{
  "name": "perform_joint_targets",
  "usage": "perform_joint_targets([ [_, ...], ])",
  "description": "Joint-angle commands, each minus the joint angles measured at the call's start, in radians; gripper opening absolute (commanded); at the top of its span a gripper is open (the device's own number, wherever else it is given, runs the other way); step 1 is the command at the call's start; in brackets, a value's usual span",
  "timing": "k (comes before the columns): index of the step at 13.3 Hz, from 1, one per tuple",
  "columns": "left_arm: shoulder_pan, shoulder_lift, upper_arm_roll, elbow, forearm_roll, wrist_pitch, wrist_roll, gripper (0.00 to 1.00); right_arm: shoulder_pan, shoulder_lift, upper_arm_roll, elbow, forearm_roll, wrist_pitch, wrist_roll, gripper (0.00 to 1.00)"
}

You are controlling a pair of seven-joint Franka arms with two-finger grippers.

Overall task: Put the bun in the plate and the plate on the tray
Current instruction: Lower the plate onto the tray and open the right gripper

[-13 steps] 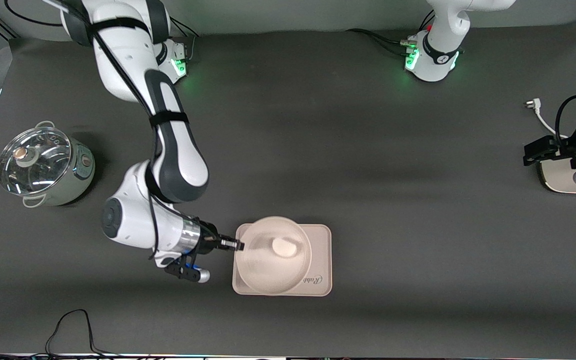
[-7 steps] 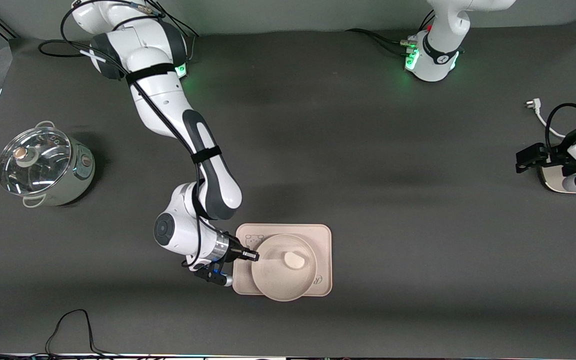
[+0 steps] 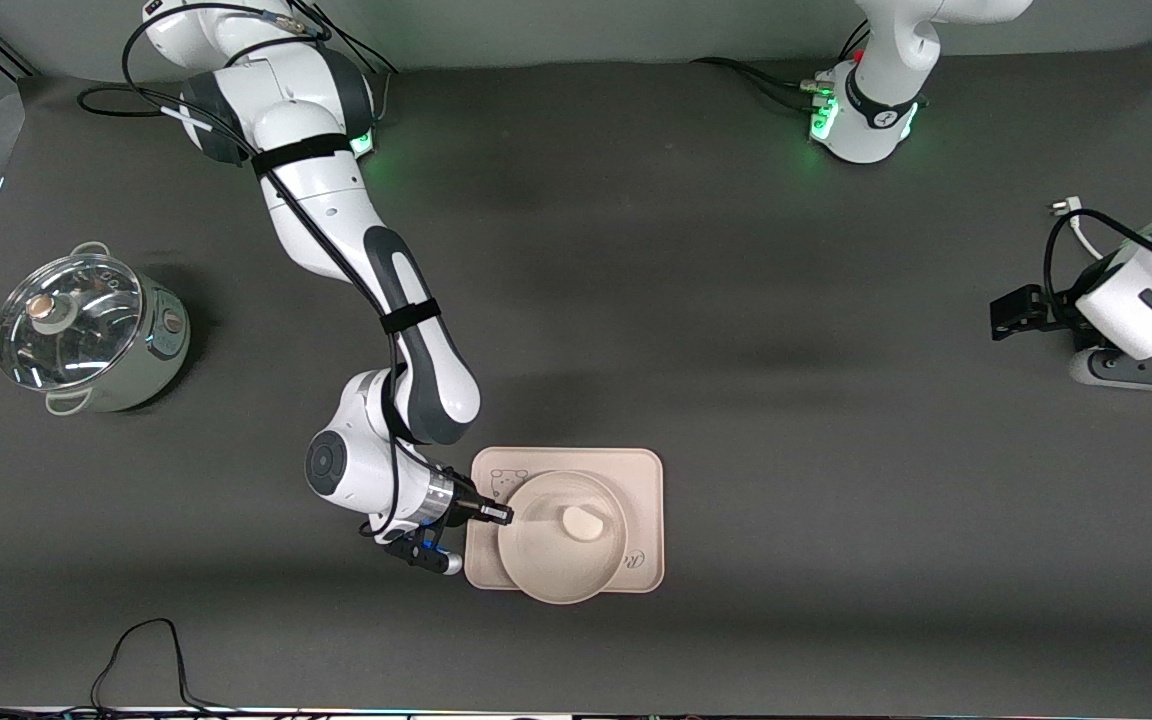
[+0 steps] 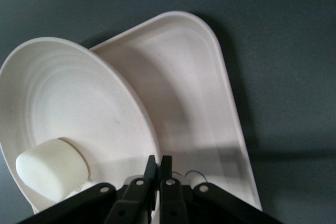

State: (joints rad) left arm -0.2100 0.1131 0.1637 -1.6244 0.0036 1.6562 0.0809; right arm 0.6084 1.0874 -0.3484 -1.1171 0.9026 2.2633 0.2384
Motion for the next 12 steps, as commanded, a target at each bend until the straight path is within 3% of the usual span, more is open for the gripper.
perform_joint_targets([
  [1, -0.006, -0.007, 0.007, 0.006, 0.007, -0.009, -0.012, 1.00, 0.002, -0.018, 0.006, 0.000, 0.019, -0.007, 0.004, 0.30],
  [3, -0.003, -0.016, 0.011, 0.008, 0.001, -0.009, -0.012, 1.00, 0.007, -0.030, 0.006, -0.029, 0.019, -0.008, 0.003, 0.62],
  [4, -0.005, -0.019, 0.011, 0.008, 0.003, -0.009, -0.012, 1.00, 0.008, -0.044, 0.006, -0.039, 0.018, -0.008, 0.002, 0.94],
  [5, -0.005, -0.020, 0.011, 0.008, 0.003, -0.010, -0.012, 1.00, 0.008, -0.066, 0.005, -0.053, 0.013, -0.011, 0.002, 1.00],
  [7, -0.006, -0.029, 0.010, 0.005, 0.006, -0.019, -0.009, 1.00, 0.001, -0.125, -0.003, -0.087, 0.004, -0.066, 0.001, 1.00],
  [12, -0.011, -0.029, 0.008, 0.006, 0.012, 0.016, -0.007, 1.00, 0.002, -0.311, -0.095, -0.145, -0.144, -0.361, -0.046, 1.00],
])
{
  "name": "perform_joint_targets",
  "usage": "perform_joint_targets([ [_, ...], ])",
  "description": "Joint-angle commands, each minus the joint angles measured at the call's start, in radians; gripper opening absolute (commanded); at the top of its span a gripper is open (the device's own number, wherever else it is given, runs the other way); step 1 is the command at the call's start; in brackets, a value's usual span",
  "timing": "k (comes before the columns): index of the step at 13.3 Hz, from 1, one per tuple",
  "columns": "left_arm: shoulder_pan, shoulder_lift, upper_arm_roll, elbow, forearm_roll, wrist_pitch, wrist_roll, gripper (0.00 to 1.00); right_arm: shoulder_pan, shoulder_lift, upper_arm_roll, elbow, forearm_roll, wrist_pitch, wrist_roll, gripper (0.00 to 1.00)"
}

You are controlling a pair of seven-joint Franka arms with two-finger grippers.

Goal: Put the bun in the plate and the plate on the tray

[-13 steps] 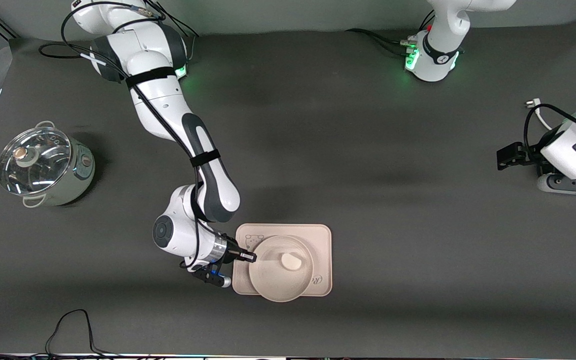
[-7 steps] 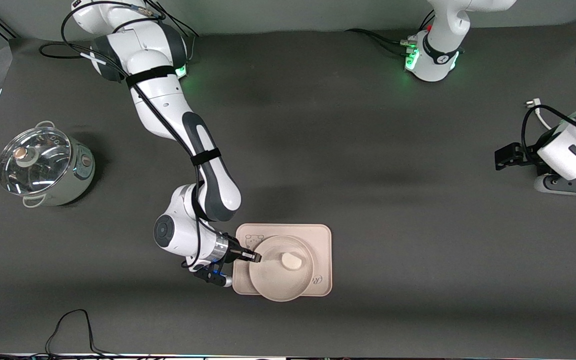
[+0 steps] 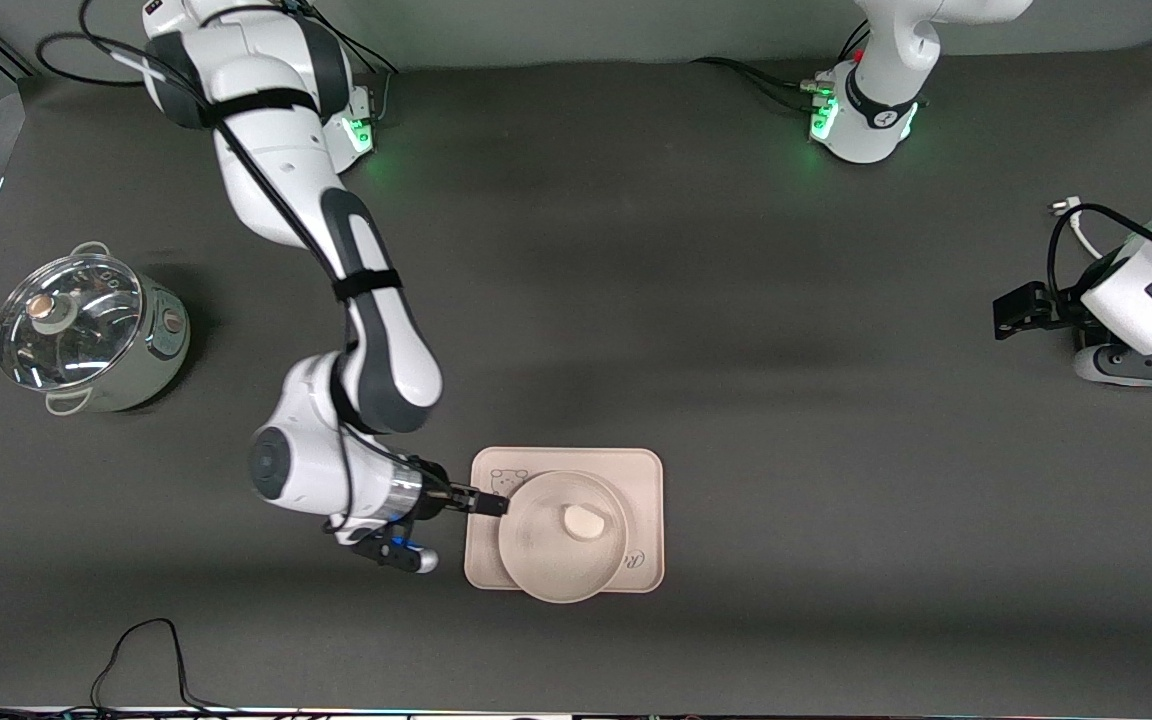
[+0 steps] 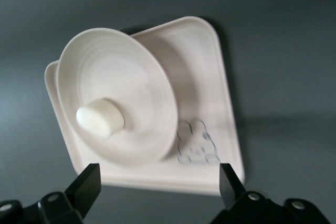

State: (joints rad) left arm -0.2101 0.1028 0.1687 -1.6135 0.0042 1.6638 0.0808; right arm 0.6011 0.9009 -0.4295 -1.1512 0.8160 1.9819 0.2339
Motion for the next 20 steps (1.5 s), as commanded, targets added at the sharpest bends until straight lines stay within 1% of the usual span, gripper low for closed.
perform_joint_targets([
  [1, -0.014, -0.018, 0.003, -0.006, 0.013, 0.010, -0.009, 1.00, 0.012, -0.205, -0.021, -0.190, -0.081, -0.093, -0.103, 1.00],
  [2, -0.015, -0.018, 0.002, -0.006, 0.013, 0.011, -0.009, 1.00, 0.017, -0.312, -0.025, -0.309, -0.089, -0.092, -0.157, 1.00],
  [3, -0.015, -0.020, 0.002, -0.005, 0.013, 0.013, -0.009, 1.00, 0.022, -0.412, -0.040, -0.408, -0.147, -0.087, -0.180, 1.00],
  [4, -0.015, -0.023, 0.002, -0.005, 0.013, 0.019, -0.009, 1.00, 0.034, -0.488, -0.043, -0.456, -0.255, -0.089, -0.179, 1.00],
  [5, -0.015, -0.025, 0.002, -0.006, 0.013, 0.028, -0.009, 1.00, 0.039, -0.555, -0.041, -0.496, -0.379, -0.095, -0.177, 1.00],
  [6, -0.015, -0.026, 0.002, -0.005, 0.013, 0.036, -0.010, 1.00, 0.040, -0.612, -0.041, -0.531, -0.458, -0.097, -0.176, 1.00],
  [8, -0.015, -0.029, 0.000, 0.000, 0.013, 0.039, -0.009, 1.00, 0.040, -0.686, -0.043, -0.561, -0.549, -0.100, -0.167, 1.00],
  [10, -0.015, -0.025, -0.001, 0.007, 0.051, 0.039, -0.006, 1.00, 0.040, -0.720, -0.041, -0.553, -0.689, -0.133, -0.162, 1.00],
  [12, -0.018, -0.025, -0.001, 0.018, 0.048, 0.031, -0.006, 1.00, 0.037, -0.763, -0.044, -0.552, -0.713, -0.161, -0.162, 1.00],
  [15, -0.011, -0.026, -0.001, 0.040, 0.019, 0.016, -0.003, 1.00, 0.037, -0.818, -0.086, -0.553, -0.718, -0.172, -0.163, 1.00],
  [16, -0.006, -0.029, 0.002, 0.046, 0.005, 0.005, -0.004, 1.00, 0.029, -0.826, -0.087, -0.552, -0.718, -0.187, -0.165, 1.00],
  [17, -0.006, -0.029, 0.005, 0.075, 0.002, -0.034, -0.001, 1.00, 0.014, -0.836, -0.084, -0.553, -0.721, -0.198, -0.165, 1.00],
  [18, -0.006, -0.028, 0.005, 0.104, 0.000, -0.074, 0.008, 1.00, -0.028, -0.847, -0.066, -0.555, -0.728, -0.205, -0.171, 1.00],
  [19, -0.005, -0.028, 0.005, 0.122, 0.000, -0.093, 0.013, 1.00, -0.123, -0.861, 0.021, -0.552, -0.733, -0.231, -0.174, 1.00],
  [20, -0.005, -0.028, 0.006, 0.129, 0.000, -0.104, 0.013, 1.00, -0.285, -0.879, 0.182, -0.550, -0.748, -0.254, -0.177, 1.00],
])
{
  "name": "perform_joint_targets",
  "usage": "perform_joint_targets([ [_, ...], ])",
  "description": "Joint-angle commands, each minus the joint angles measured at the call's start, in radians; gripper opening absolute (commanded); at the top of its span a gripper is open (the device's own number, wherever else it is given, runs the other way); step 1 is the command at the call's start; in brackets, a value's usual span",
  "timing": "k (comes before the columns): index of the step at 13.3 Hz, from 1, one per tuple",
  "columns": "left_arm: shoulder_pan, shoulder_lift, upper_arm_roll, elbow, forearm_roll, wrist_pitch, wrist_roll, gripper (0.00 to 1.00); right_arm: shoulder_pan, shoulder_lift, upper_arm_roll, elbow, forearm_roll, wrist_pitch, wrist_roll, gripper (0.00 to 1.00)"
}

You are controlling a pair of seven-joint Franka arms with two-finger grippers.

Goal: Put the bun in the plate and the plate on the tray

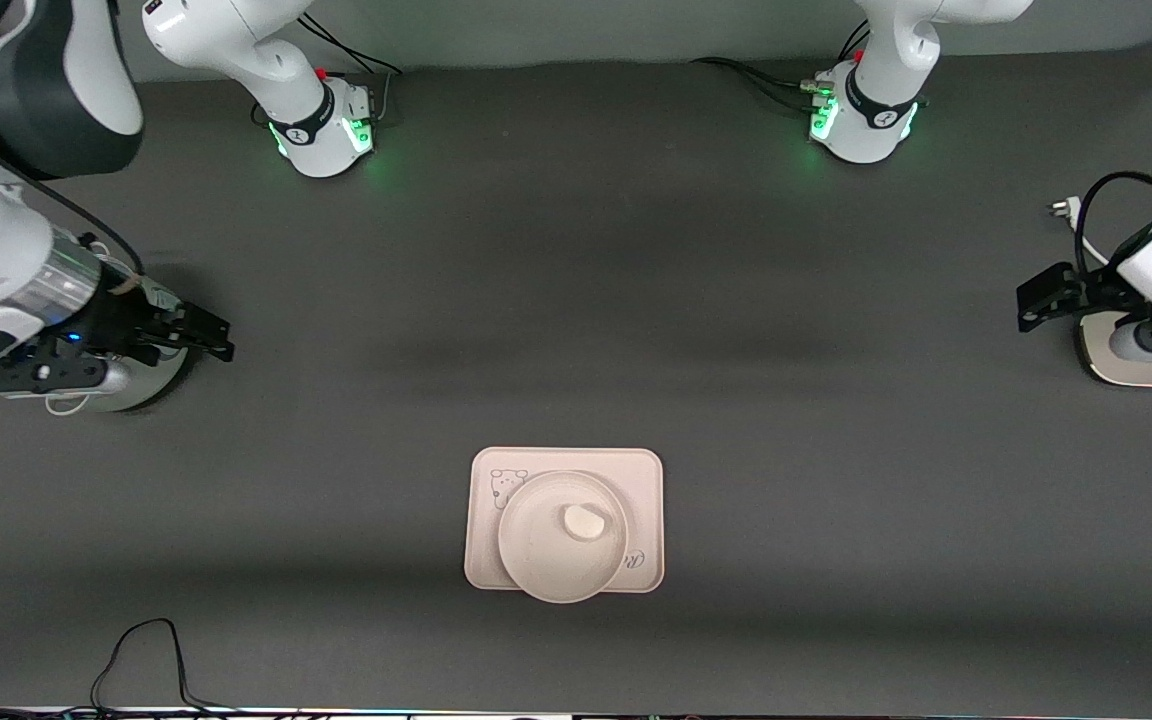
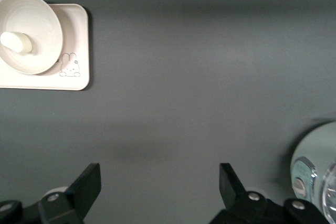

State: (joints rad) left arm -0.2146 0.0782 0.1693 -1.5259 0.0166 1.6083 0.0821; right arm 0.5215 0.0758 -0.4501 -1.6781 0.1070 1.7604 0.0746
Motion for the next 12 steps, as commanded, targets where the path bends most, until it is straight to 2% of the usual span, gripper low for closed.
perform_joint_targets([
  [1, 0.000, -0.005, 0.006, 0.042, -0.012, -0.060, 0.011, 1.00, -0.336, -0.068, 0.355, -0.019, -0.080, -0.051, -0.016, 1.00],
  [2, 0.000, -0.003, 0.004, 0.043, -0.012, -0.062, 0.010, 1.00, -0.407, -0.073, 0.442, 0.000, -0.119, -0.071, -0.015, 1.00],
  [3, -0.002, 0.002, 0.004, 0.043, -0.012, -0.062, 0.008, 1.00, -0.448, -0.073, 0.473, 0.024, -0.121, -0.100, -0.013, 1.00],
  [5, 0.000, 0.009, 0.006, 0.041, -0.012, -0.053, 0.008, 1.00, -0.486, -0.073, 0.481, 0.064, -0.121, -0.153, -0.019, 1.00],
  [7, -0.002, 0.017, 0.006, 0.041, -0.014, -0.047, 0.008, 1.00, -0.482, -0.073, 0.476, 0.106, -0.121, -0.206, -0.019, 1.00],
  [12, -0.002, 0.023, 0.006, 0.036, -0.007, -0.045, 0.005, 1.00, -0.477, -0.073, 0.469, 0.104, -0.110, -0.199, -0.018, 1.00],
])
